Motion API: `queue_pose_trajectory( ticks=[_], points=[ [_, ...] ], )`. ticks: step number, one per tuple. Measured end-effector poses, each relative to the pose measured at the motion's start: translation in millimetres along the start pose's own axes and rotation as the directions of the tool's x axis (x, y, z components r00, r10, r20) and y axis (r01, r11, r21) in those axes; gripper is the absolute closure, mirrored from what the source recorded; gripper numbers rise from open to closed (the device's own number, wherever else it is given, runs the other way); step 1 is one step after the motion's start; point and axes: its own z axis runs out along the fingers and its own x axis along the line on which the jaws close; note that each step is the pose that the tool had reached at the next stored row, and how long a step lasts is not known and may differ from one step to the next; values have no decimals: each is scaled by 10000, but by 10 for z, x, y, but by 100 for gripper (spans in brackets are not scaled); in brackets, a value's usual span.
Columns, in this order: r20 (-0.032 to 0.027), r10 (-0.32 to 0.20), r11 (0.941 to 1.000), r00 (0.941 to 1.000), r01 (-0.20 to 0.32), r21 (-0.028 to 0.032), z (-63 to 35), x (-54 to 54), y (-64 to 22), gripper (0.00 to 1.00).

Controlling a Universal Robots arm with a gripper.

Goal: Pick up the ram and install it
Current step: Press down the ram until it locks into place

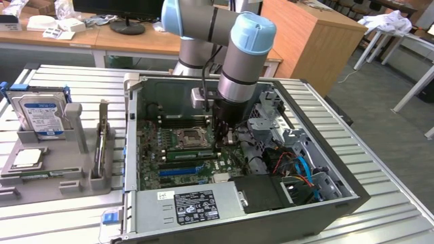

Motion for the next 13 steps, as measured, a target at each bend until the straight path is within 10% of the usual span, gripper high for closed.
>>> queue_pose_trajectory(
  ticks=[8,13],
  points=[
    [16,5,10000,10000,-5,15,13,-2,7,89],
    [-18,4,9999,10000,-4,110,-24,8,190,89]
  ],
)
